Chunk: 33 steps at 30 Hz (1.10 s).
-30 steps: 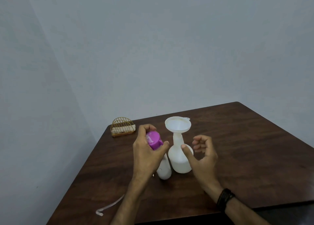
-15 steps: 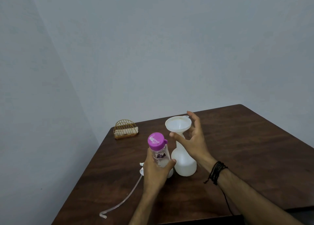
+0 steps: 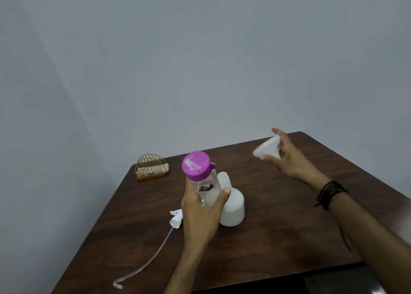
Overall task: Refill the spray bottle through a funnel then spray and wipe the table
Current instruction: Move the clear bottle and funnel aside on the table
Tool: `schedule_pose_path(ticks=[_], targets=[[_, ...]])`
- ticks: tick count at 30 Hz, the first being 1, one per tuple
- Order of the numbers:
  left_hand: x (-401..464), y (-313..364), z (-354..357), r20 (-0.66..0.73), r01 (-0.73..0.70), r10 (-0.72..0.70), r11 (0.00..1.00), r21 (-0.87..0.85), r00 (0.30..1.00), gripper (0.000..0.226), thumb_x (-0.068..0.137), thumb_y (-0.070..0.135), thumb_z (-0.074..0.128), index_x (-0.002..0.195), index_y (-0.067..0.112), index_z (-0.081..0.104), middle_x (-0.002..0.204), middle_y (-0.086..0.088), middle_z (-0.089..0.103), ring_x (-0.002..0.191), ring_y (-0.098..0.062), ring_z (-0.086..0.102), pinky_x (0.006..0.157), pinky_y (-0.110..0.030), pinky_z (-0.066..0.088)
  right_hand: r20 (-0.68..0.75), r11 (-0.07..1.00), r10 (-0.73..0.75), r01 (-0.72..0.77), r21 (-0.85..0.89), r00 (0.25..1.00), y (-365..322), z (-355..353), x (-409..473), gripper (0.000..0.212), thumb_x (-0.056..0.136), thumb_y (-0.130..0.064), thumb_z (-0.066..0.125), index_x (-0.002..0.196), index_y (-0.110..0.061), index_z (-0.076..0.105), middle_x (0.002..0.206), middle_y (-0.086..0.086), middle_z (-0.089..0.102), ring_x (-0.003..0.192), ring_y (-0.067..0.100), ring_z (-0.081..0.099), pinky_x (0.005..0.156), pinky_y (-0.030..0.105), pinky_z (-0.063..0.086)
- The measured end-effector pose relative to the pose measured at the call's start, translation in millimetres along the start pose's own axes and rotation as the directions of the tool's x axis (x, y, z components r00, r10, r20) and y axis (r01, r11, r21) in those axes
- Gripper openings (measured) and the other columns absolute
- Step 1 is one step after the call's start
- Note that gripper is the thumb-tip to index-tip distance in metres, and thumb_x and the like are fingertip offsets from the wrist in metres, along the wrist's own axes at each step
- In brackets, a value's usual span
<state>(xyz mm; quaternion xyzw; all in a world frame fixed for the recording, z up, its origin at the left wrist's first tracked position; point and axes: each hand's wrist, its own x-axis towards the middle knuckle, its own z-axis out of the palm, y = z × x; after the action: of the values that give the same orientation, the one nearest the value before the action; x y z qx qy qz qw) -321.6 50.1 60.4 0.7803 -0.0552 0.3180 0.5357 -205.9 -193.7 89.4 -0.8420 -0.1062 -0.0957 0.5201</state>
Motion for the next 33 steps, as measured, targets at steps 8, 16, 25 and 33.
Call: schedule_pose_path(ticks=[8,16,25,33], targets=[[-17,4,68,0.255,0.087,-0.075,0.996,-0.036,0.964,0.061,0.076,0.031,0.084,0.124,0.033,0.048,0.111,0.017,0.066,0.102,0.002,0.064,0.086,-0.017,0.053,0.006,0.749,0.266,-0.202,-0.631,0.964,62,-35,-18,0.037,0.092,-0.026,0.070,0.129,-0.019,0.067,0.129,0.012,0.064,0.113,0.033,0.063,0.091,0.040,0.055],[-13,-11,125,0.325,0.171,-0.178,0.984,0.051,0.929,0.056,0.078,0.035,0.082,0.117,0.032,0.043,0.106,0.020,0.060,0.098,-0.001,0.062,0.075,-0.011,0.047,-0.225,0.865,0.103,-0.198,-0.460,0.969,112,-25,-34,0.027,0.086,-0.044,0.074,0.084,-0.021,0.060,0.086,-0.002,0.058,0.074,0.011,0.056,0.058,0.023,0.038],[-7,-50,173,0.386,0.150,-0.257,0.946,0.287,0.886,0.052,0.078,0.032,0.080,0.117,0.022,0.048,0.116,0.005,0.044,0.111,-0.016,0.053,0.099,-0.033,0.046,-0.396,0.957,0.169,-0.246,-0.154,0.902,157,-30,4,0.010,0.095,-0.021,0.063,0.098,-0.013,0.068,0.105,0.015,0.066,0.084,0.019,0.057,0.076,0.029,0.043],[24,-73,214,0.273,0.300,-0.331,0.942,0.151,0.903,0.045,0.086,0.040,0.070,0.119,0.027,0.042,0.121,0.002,0.047,0.118,-0.018,0.047,0.103,-0.043,0.046,-0.109,0.957,0.108,-0.133,-0.258,0.988,160,-24,24,0.053,0.090,-0.035,0.058,0.143,-0.030,0.050,0.147,-0.003,0.050,0.133,0.022,0.043,0.109,0.037,0.040]])
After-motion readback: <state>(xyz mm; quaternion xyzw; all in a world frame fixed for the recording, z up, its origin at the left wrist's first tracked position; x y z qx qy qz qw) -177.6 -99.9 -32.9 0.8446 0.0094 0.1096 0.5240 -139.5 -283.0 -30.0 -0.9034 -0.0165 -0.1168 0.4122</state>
